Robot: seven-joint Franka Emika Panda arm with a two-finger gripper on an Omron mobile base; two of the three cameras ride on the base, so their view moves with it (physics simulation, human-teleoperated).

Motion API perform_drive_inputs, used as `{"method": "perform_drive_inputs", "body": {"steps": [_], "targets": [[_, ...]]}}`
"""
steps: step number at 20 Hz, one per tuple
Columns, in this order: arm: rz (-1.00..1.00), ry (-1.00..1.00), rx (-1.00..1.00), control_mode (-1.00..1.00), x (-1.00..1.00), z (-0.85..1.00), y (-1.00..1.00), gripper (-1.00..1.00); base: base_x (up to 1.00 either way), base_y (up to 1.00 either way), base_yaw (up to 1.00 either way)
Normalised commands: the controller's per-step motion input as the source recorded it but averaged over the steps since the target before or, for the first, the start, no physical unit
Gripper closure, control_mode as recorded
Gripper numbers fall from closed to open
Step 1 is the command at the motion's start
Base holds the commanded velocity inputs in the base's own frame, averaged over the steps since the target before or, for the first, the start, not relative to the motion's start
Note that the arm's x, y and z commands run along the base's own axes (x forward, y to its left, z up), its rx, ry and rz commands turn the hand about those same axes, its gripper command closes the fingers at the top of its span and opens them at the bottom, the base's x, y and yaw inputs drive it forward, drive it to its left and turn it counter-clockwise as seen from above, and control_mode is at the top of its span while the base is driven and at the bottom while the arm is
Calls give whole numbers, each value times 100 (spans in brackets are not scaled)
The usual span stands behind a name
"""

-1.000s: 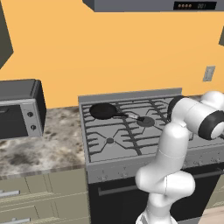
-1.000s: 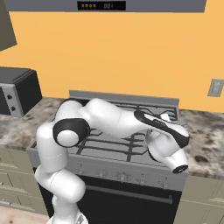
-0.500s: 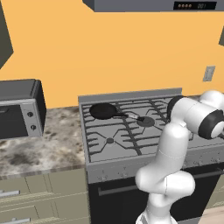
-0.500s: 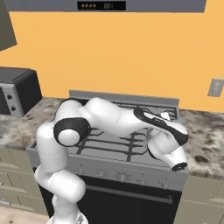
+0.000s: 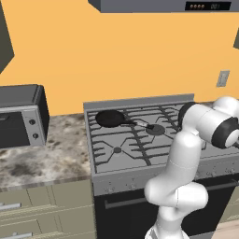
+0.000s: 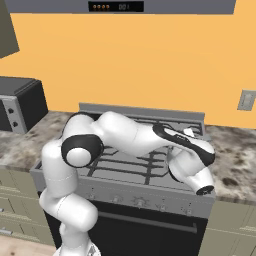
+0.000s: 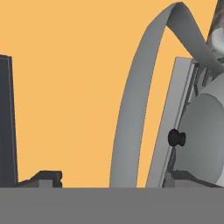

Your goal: Pick the kettle from the counter and place it on a stove burner. Then turn the burner on.

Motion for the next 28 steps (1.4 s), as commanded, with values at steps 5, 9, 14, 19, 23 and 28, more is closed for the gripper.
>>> {"method": "perform_drive_inputs", "body": {"steps": [5,9,14,19,23,28], "targets": [[0,0,0,-100,-12,0,0,-100,0,0,0],[0,0,0,-100,-37,0,-1,-100,0,0,0],[0,0,0,-100,-66,5,-13,-100,0,0,0],[0,0,-1,-100,-80,7,-1,-100,0,0,0],[0,0,-12,-100,-96,-19,0,-100,0,0,0],[6,2,-28,-100,-91,-71,0,-100,0,0,0]]}}
